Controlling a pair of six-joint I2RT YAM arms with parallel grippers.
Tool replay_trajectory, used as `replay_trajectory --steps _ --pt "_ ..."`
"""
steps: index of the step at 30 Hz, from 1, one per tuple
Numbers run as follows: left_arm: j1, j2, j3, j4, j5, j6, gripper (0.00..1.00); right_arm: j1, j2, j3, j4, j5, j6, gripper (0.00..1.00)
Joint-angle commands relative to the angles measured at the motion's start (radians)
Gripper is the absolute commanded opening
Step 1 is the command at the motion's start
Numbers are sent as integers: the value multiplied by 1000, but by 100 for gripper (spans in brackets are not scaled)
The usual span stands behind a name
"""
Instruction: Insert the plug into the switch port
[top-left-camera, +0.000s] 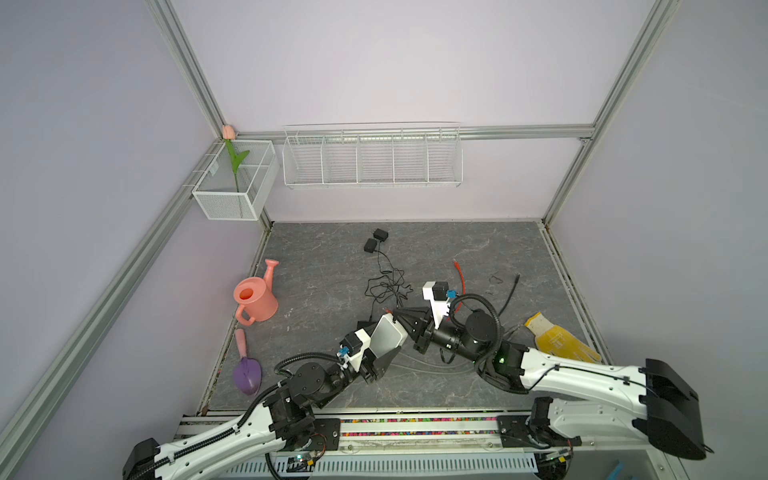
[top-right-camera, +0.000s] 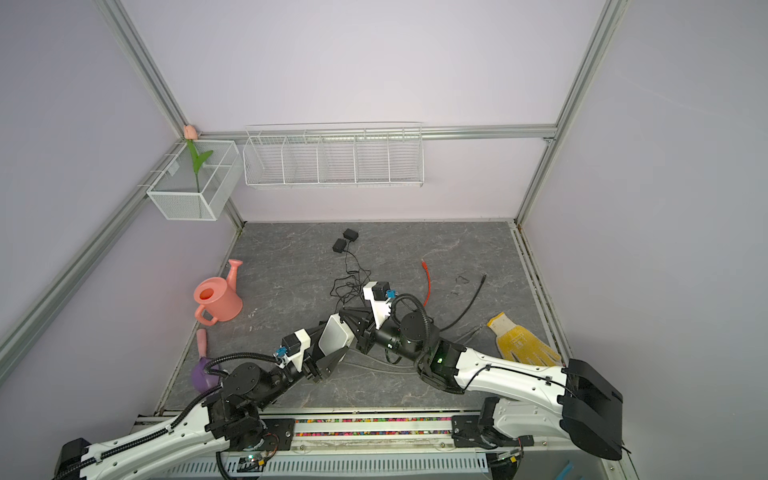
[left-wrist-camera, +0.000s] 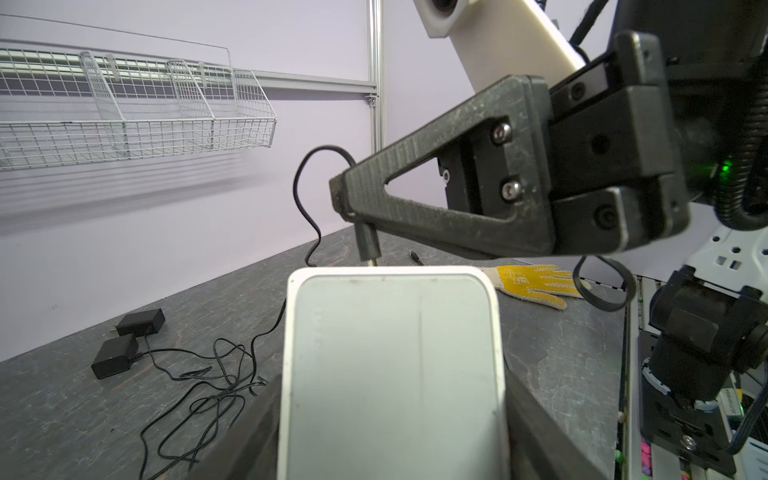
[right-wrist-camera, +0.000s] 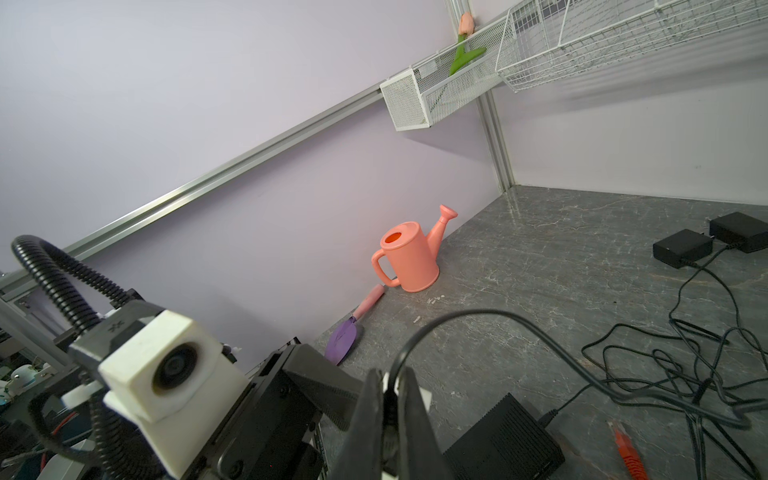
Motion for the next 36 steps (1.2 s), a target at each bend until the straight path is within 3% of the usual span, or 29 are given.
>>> replay_trajectory --steps 1,18,27,28,32,36 --pt "-7 -71 171 493 57 63 0 47 111 -99 -383 -46 27 7" --pt "-7 -71 157 491 13 89 0 89 78 -97 -421 -7 33 7" --pt "-7 -38 86 348 -24 63 0 92 78 16 -503 -8 -57 7" --pt "-7 -42 66 349 -36 51 2 91 77 33 -510 -9 -70 7" --pt "-7 -88 1 294 -64 17 53 90 82 79 -533 -12 -113 7" --pt "-7 -135 12 176 -101 -5 70 90 96 97 -535 -33 -124 7"
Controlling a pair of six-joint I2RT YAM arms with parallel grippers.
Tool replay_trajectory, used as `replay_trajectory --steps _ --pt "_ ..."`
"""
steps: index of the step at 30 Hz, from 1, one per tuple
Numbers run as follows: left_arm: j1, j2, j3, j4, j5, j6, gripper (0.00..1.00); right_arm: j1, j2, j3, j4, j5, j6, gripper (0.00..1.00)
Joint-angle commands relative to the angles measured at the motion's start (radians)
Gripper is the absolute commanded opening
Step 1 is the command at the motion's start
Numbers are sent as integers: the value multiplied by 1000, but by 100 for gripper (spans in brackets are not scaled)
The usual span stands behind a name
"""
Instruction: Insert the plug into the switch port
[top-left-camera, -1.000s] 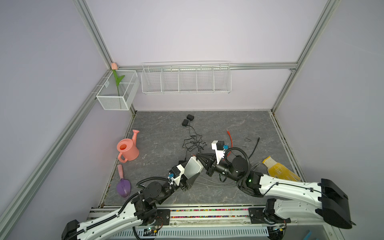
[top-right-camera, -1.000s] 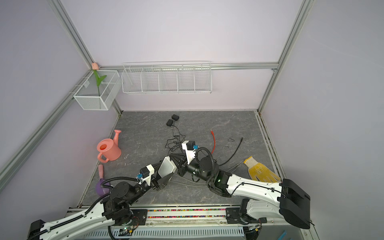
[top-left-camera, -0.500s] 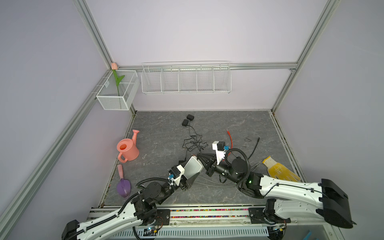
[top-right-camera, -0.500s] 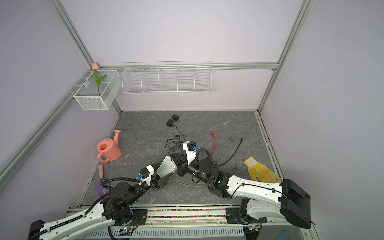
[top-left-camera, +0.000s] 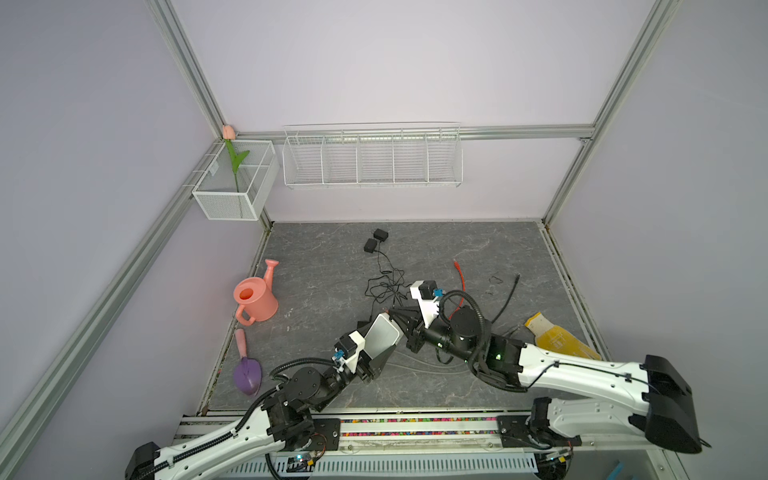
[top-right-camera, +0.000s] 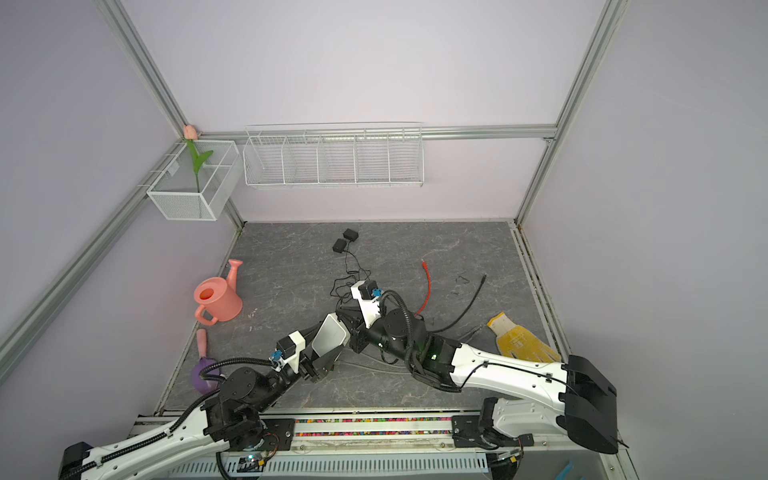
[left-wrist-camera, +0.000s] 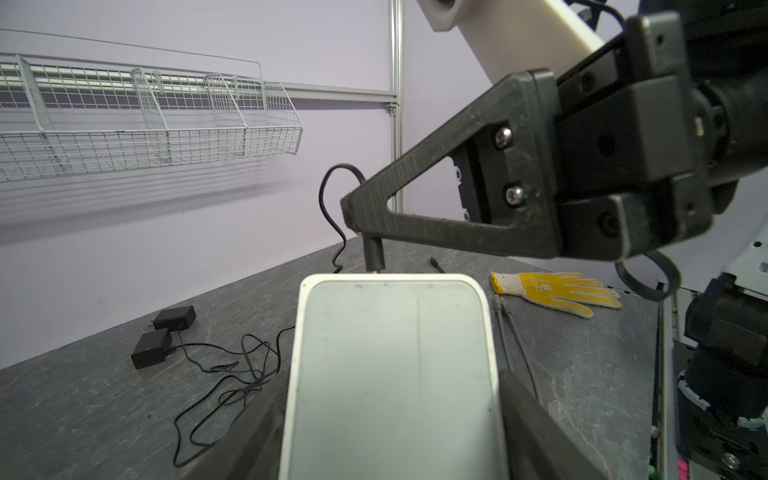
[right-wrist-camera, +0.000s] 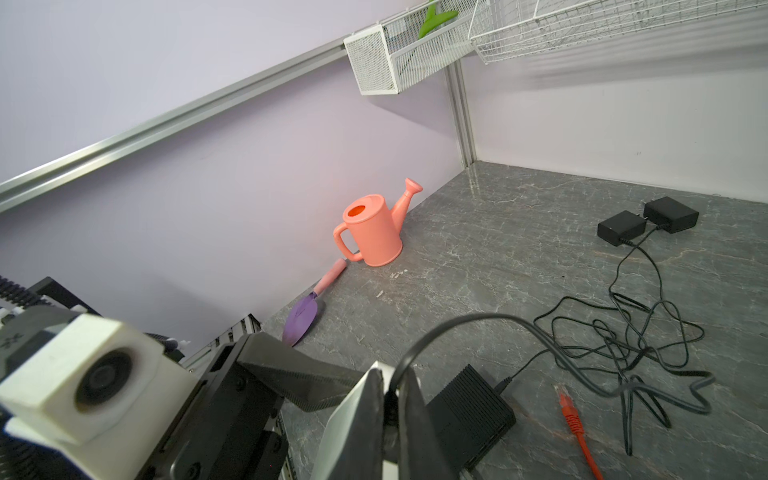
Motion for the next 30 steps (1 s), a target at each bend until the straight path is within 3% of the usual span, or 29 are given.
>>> replay_trajectory --steps 1,19,22,26,30 --pt "-3 -58 60 179 -38 -22 72 45 66 -41 -281 -148 -37 7" --pt "-3 -15 26 205 -82 -36 76 47 68 -98 -235 -153 -1 7" --pt "-3 -25 30 157 -49 -30 76 49 64 -113 -266 -73 5 7" --pt "-3 10 85 -23 -23 -41 76 22 43 -87 -477 191 90 7" --pt "-3 76 140 -126 -27 -94 76 -92 101 -64 -606 144 151 7"
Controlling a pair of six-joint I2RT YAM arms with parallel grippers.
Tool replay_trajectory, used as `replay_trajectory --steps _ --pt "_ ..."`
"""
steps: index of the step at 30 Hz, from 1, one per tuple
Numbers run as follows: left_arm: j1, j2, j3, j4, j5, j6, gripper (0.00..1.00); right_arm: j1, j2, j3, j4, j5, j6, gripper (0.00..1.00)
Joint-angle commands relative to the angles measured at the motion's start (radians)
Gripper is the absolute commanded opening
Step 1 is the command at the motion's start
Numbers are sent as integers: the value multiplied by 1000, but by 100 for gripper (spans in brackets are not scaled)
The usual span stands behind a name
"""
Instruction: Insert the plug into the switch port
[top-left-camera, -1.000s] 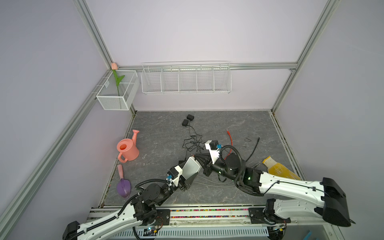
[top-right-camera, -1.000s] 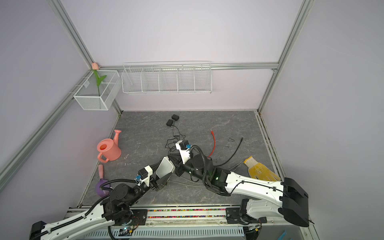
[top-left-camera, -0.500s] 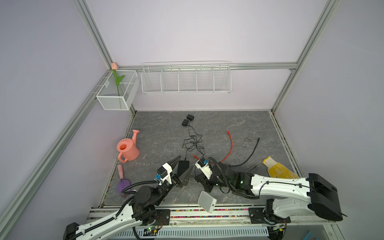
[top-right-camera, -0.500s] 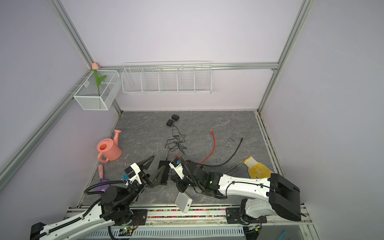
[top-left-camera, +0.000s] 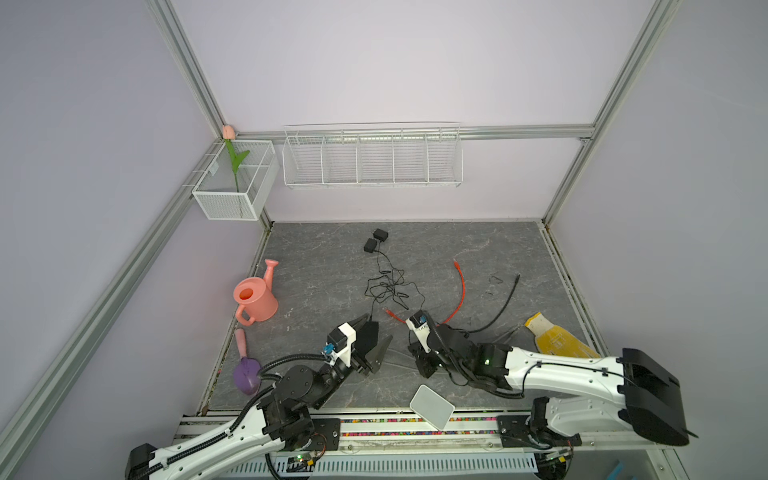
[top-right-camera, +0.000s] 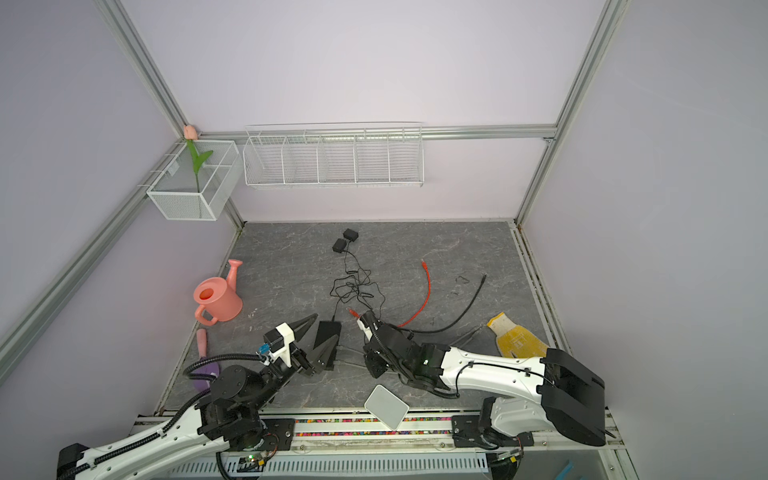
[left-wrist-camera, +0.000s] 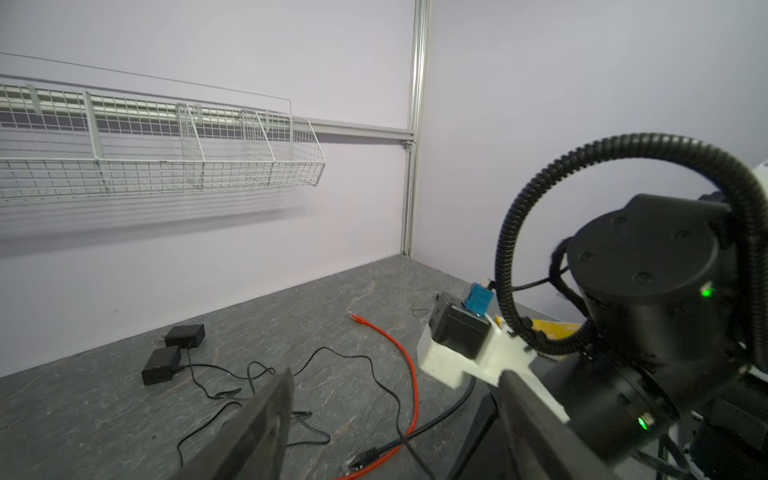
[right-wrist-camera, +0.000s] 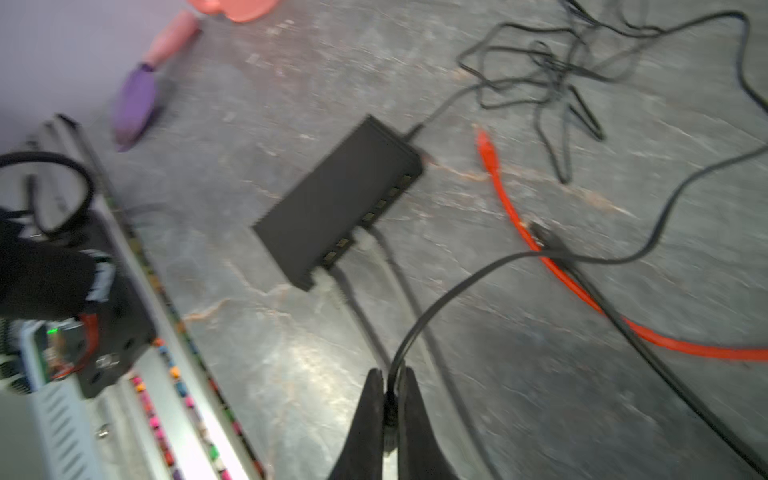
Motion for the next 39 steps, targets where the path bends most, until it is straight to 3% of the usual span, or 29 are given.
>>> replay_trajectory --steps 1,3,4,7,8,9,15,23,30,39 --pt "0 47 47 -110 13 -52 76 -77 45 27 -158 47 77 8" --pt "0 82 46 -117 -1 -83 77 -108 78 66 -220 59 73 23" --pt "0 98 51 -132 -22 -105 77 -121 88 95 -255 71 61 45" --pt "0 125 73 -203 -92 -166 78 -125 73 163 -337 97 2 72" --pt "0 127 77 -223 -124 -192 78 -122 60 170 -344 78 -23 93" --pt "2 129 83 -250 -159 -215 79 -119 45 172 -357 60 -49 89" --pt "52 116 126 -402 -209 -312 81 -24 5 146 -436 -80 -122 89" --pt "281 114 162 -531 28 -445 81 233 92 122 -574 -123 -20 91" --pt "294 137 187 -566 72 -449 81 343 192 116 -594 -141 66 91" --pt "293 92 184 -574 60 -441 81 351 273 86 -564 -131 113 93"
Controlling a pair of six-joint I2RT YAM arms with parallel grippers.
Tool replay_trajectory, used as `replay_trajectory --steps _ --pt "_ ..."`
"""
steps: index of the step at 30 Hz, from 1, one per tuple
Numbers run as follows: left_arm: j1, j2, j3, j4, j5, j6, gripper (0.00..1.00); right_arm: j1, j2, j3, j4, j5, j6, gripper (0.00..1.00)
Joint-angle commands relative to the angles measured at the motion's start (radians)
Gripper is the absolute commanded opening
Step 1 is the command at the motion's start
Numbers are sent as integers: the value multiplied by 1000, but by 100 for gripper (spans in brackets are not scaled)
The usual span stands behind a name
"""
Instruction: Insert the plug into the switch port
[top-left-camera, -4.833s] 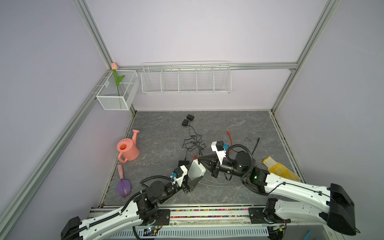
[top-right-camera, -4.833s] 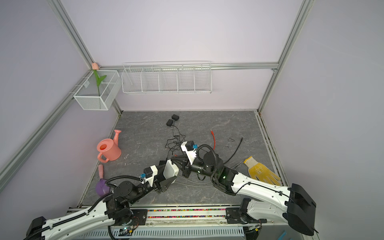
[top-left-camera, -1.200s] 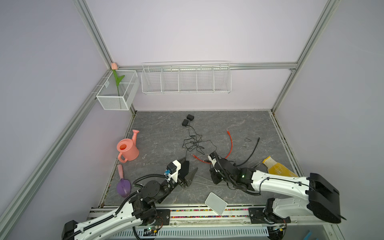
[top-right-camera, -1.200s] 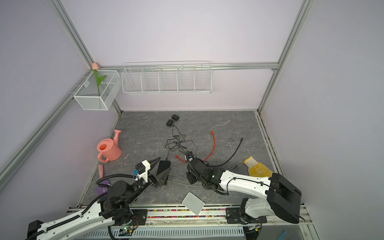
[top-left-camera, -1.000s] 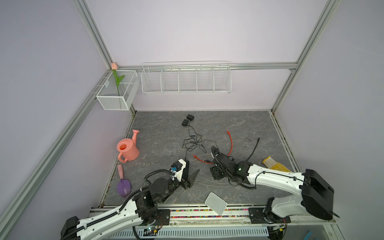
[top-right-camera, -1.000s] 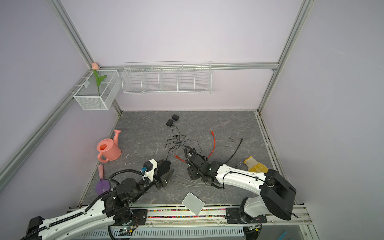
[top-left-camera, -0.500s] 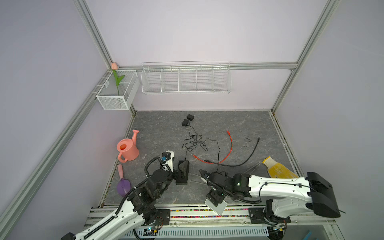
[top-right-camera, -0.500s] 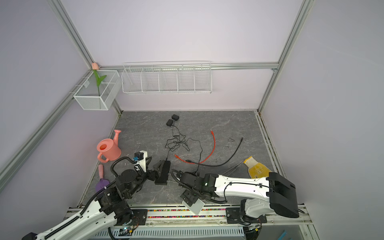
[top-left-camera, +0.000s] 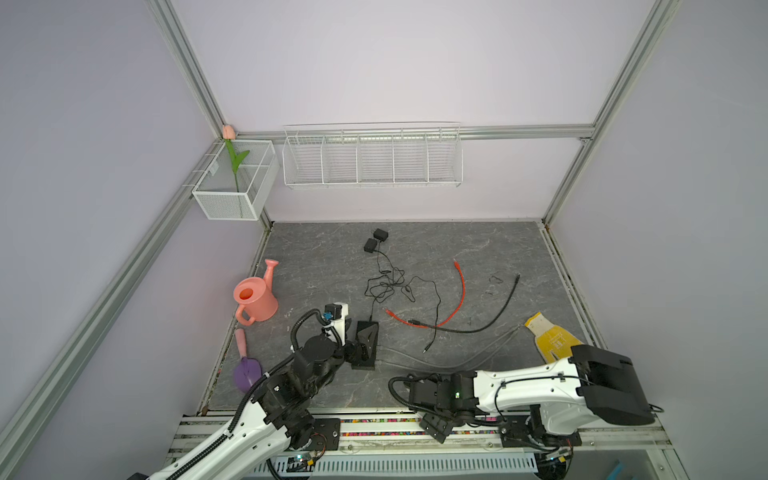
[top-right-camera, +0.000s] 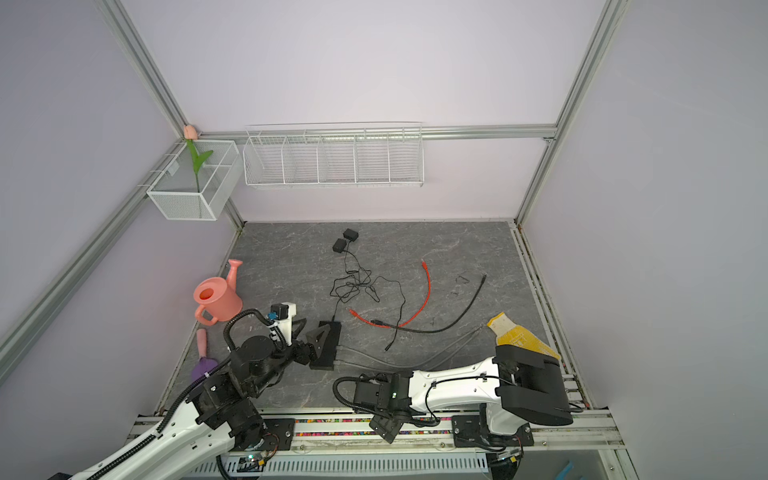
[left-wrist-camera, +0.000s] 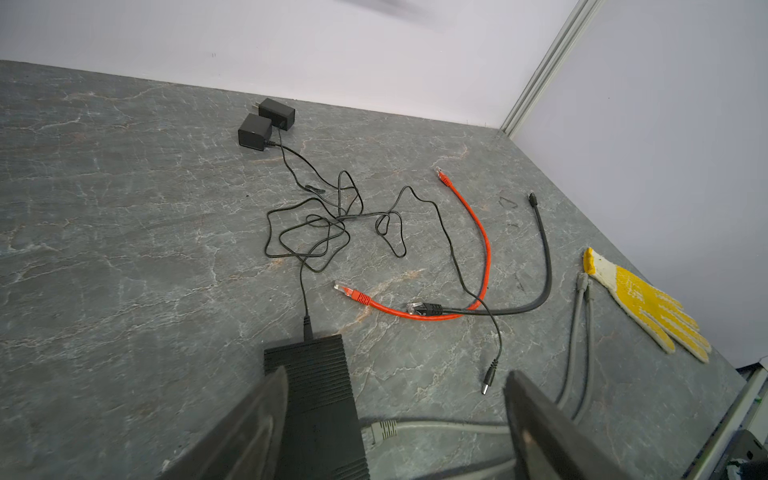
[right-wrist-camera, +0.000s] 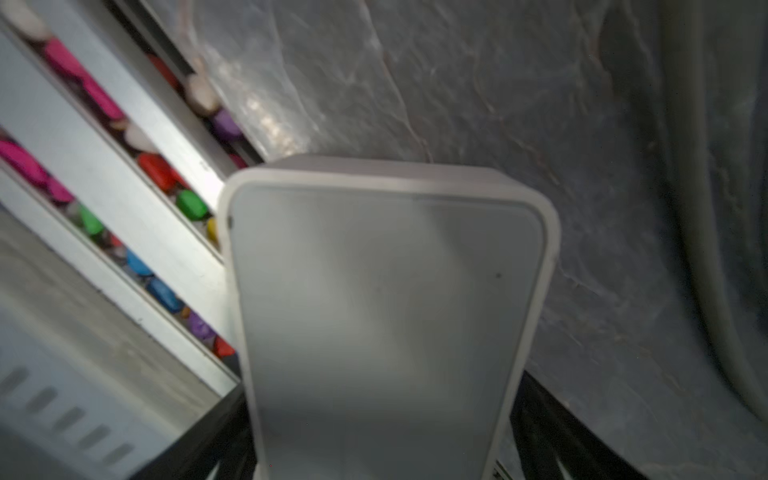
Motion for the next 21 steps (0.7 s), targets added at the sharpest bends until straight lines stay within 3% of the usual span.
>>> replay_trajectory --steps 1,2,5,7,11,13,15,18,21 --pt "6 0 33 -22 2 -7 81 6 59 -6 -7 -10 46 95" --pt "6 6 39 -23 2 -6 81 9 76 2 -9 -1 49 100" --pt "6 33 63 -26 9 6 81 10 104 39 -43 68 58 57" --pt "5 49 78 -26 17 15 80 10 94 73 -86 120 38 45" --pt "5 58 89 -13 39 34 80 -40 33 169 -193 245 -83 43" --pt "6 58 97 -11 62 41 80 -113 -24 211 -214 260 -195 41" --pt "5 53 109 -17 94 45 80 -194 -91 230 -179 215 -350 38" --pt "6 43 122 -28 145 42 80 -336 -167 269 -114 9 -602 31" --pt "4 44 145 -67 149 11 80 -424 -140 329 -44 19 -718 29"
